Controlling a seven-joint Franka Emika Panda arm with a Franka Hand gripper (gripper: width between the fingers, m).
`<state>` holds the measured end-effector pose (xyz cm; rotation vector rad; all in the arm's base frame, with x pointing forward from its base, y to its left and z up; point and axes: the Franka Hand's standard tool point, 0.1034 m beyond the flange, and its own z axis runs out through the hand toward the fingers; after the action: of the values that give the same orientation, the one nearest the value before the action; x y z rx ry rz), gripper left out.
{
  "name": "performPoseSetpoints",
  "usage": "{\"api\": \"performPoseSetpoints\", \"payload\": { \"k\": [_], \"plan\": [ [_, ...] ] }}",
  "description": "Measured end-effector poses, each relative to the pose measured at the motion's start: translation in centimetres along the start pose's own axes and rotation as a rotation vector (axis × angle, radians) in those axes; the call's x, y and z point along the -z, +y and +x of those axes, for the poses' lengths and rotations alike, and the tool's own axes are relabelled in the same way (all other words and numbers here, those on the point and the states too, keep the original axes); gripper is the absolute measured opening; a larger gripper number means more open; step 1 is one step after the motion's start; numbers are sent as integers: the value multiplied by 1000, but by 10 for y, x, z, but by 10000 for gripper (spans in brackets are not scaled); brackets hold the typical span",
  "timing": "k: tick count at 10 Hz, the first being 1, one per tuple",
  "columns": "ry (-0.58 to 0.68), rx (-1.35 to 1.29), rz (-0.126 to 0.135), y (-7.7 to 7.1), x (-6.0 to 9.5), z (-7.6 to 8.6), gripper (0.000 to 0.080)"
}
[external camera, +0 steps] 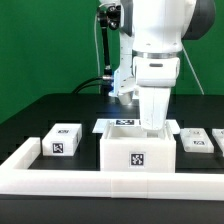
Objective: Assemble cabinet
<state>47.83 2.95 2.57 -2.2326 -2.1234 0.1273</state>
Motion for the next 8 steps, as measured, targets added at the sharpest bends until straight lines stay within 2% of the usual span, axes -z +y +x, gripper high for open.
{"api": "performPoseSetpoints", "payload": {
  "k": [3, 5, 6, 7, 8],
  "plan": [
    [1, -1, -1, 0, -1, 0, 625],
    [1, -1, -1, 0, -1, -1, 264],
    [0, -1, 0, 0, -1, -1, 264],
    [0, -1, 0, 0, -1, -1, 125],
    [1, -1, -1, 0, -1, -1, 40]
  ]
}}
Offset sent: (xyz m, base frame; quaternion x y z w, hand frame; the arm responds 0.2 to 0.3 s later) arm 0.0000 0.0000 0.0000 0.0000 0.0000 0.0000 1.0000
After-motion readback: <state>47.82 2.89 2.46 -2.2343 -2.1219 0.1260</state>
